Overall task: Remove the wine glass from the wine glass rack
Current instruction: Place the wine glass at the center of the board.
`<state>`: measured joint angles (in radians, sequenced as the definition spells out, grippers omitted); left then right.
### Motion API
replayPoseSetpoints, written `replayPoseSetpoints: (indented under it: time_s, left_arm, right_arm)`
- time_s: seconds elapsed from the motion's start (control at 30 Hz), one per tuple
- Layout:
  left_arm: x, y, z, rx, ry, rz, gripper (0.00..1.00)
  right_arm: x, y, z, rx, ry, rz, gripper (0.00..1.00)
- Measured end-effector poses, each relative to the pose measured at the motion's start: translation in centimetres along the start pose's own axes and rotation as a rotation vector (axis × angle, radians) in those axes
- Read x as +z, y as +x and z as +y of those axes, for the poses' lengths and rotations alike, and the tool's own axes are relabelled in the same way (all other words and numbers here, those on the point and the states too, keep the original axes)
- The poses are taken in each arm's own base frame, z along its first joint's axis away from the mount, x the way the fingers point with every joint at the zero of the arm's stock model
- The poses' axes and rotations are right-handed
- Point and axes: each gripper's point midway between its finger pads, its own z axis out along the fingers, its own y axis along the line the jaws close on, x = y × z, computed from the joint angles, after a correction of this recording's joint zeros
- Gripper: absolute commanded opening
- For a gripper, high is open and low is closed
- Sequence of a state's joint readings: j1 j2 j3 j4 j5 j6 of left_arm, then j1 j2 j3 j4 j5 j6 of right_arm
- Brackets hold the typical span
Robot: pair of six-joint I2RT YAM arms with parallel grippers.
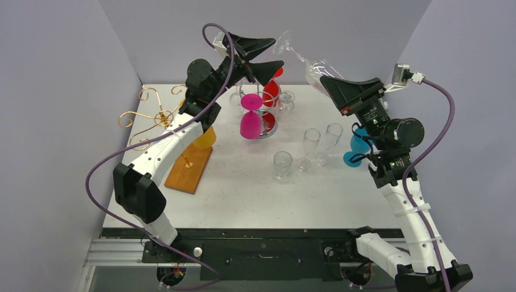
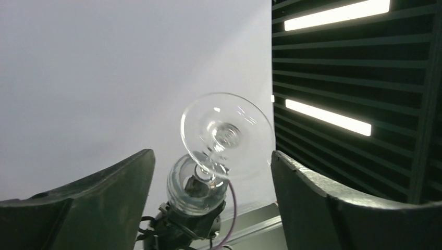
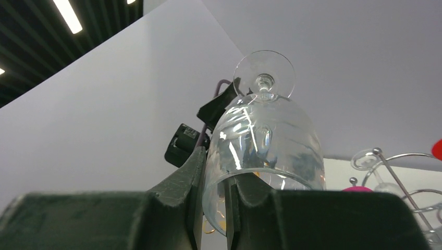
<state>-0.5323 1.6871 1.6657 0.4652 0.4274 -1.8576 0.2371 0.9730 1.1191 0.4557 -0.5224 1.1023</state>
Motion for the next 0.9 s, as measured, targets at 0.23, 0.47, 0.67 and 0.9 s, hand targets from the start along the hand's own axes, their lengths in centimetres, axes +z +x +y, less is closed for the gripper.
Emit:
replayPoseSetpoints:
  time_s: [0.23, 0.47, 0.67, 0.9]
  left_arm:
    - [-2.0, -1.8, -0.3, 0.123, -0.048, -0.048, 0.98]
    - [-4.1, -2.3, -2.1, 0.304, -0.083, -0.085, 0.96]
    - [-4.8, -1.9, -1.4, 0.462, -0.188, -0.054, 0.96]
    - [-6.5, -1.7, 1.1, 0.633, -0.354, 0.009, 0.96]
  right_arm:
    - [-1.0, -0.3, -3.6, -0.019, 0.203, -0.012, 0.0]
    - [-2.3, -1.5, -5.0, -0.08, 0.386, -0.002, 0.0]
    - [-4.5, -3.9, -4.9, -0.167, 0.571, -0.017, 0.0]
    - [-6.0, -7.3, -8.3, -0.262, 0.841, -0.001, 0.0]
